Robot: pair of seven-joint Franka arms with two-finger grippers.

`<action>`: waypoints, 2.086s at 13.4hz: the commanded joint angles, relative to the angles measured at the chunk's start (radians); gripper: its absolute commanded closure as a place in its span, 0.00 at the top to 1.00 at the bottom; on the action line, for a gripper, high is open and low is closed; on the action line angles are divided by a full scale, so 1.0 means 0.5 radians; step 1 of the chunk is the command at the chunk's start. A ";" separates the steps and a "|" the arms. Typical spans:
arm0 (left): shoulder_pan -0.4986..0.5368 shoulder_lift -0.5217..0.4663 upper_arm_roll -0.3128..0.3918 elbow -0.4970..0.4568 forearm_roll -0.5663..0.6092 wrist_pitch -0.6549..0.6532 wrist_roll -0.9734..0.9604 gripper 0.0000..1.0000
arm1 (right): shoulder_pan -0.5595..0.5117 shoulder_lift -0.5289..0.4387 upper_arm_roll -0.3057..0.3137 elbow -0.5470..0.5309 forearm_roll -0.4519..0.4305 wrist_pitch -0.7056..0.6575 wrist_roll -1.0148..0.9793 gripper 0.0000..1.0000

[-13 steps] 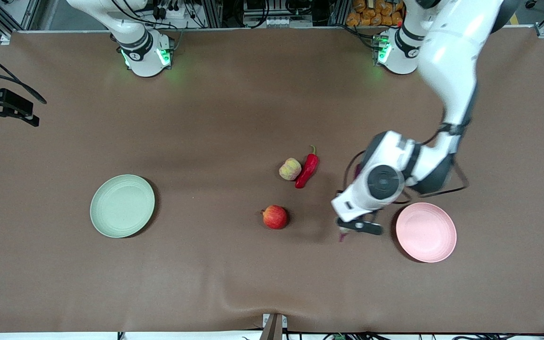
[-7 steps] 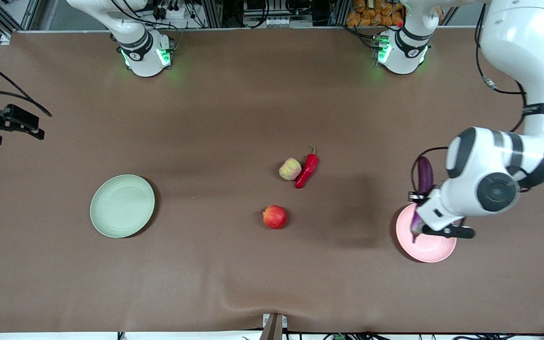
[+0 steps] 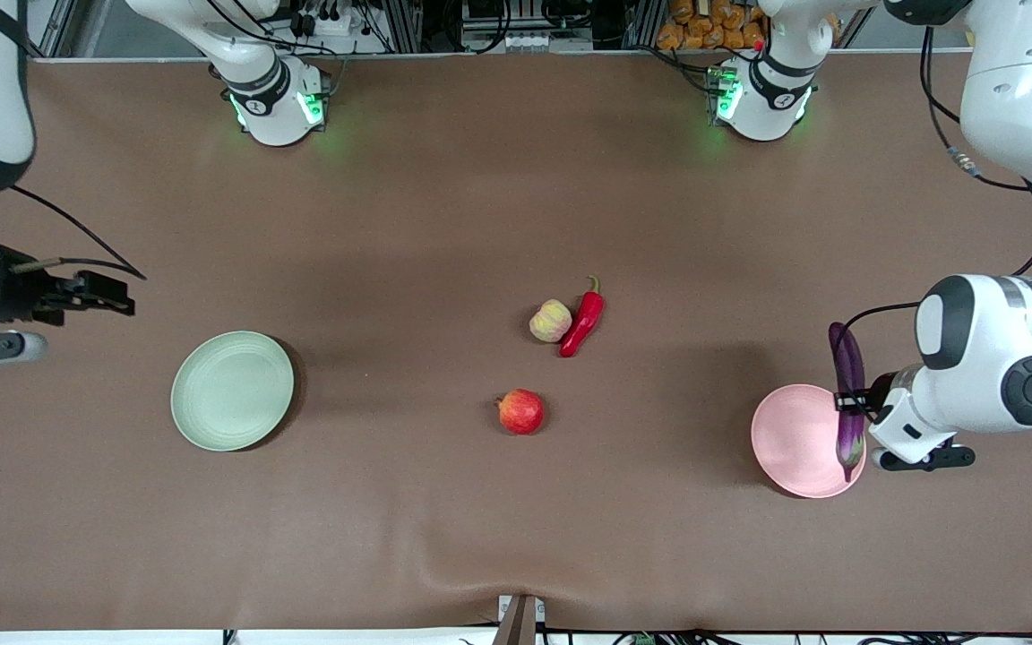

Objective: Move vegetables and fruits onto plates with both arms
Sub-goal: 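Lift the eggplant with the left gripper and carry it over the pink plate, then release the eggplant on the pink plate while the right gripper grasps the apple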

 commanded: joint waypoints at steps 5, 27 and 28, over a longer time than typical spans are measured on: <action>0.067 0.128 0.000 -0.003 -0.014 0.232 -0.016 0.00 | 0.497 0.435 0.008 0.117 0.233 0.564 1.267 1.00; 0.055 -0.120 -0.407 -0.315 -0.213 0.041 -0.437 1.00 | 1.081 1.516 0.164 0.752 0.285 1.534 3.183 1.00; 0.055 -0.187 -0.474 -0.425 -0.204 0.124 -0.430 1.00 | 1.081 1.534 0.167 0.752 0.285 1.592 3.213 1.00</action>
